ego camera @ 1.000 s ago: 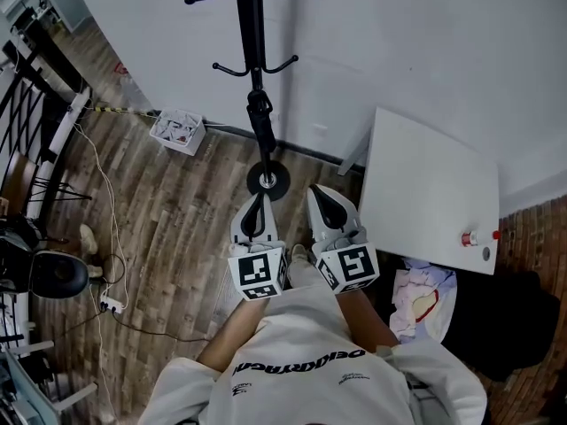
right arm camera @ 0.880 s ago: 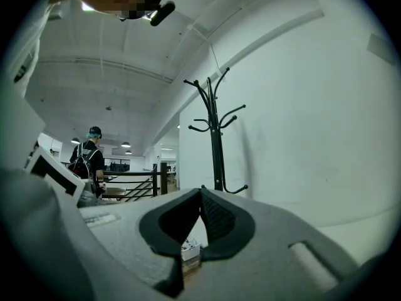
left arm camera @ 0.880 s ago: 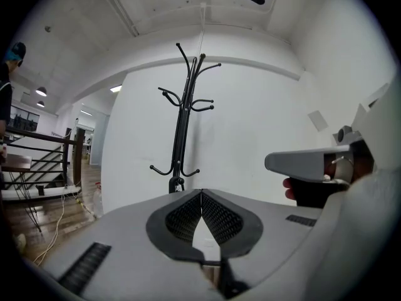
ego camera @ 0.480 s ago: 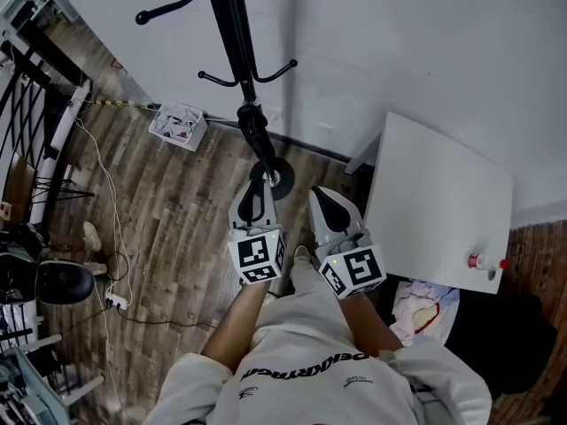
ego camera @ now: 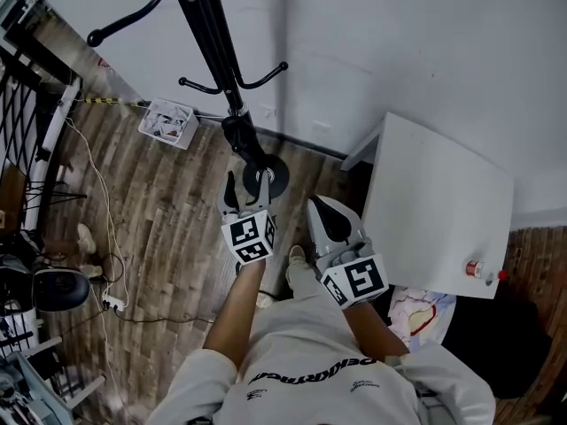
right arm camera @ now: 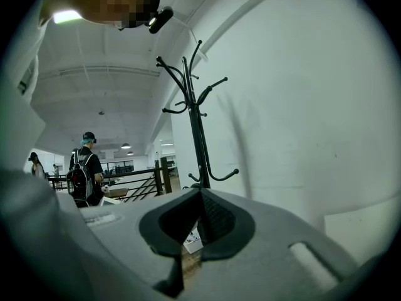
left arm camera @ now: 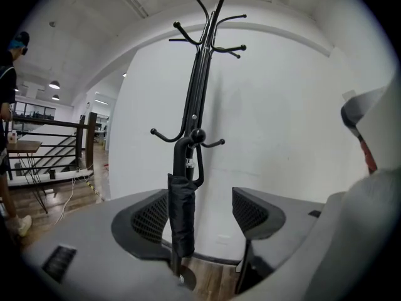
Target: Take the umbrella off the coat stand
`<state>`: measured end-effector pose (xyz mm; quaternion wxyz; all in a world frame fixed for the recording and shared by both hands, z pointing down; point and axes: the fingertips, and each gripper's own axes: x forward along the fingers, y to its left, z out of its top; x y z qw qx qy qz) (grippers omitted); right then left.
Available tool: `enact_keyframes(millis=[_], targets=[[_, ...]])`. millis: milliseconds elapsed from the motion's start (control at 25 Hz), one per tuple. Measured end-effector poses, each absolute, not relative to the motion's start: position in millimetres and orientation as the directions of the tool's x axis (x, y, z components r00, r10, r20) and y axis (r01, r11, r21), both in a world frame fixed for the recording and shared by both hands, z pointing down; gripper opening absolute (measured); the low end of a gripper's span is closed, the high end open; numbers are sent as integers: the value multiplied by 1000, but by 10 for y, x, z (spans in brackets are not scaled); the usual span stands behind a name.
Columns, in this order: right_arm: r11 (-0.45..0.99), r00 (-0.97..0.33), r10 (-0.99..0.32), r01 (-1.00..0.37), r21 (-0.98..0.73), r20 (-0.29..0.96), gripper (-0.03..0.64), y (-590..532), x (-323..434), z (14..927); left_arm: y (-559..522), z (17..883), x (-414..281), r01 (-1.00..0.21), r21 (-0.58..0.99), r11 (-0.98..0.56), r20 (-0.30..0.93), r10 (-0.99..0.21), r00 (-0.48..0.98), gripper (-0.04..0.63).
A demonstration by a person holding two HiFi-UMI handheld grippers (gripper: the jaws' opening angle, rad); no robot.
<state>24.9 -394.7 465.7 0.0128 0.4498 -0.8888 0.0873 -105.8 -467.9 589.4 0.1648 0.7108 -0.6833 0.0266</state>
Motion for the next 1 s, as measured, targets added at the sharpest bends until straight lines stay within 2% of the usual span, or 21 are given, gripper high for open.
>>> enact_keyframes(millis=[280, 720, 1000], targets=[[562, -575, -810, -818, -125, 119, 3, -4084, 441, 4746, -5100, 6385, -1151, -988, 149, 43, 268, -963, -2, 328], [531, -540, -828, -842, -97, 150, 3, -4214, 724, 4916, -5601, 7048, -1321, -987, 101, 122, 326, -942, -82, 328], [528, -534, -825, -845, -88, 183, 3, -4247, 812, 5068, -5828, 7199, -1280, -990, 101, 103, 320, -945, -65, 328]])
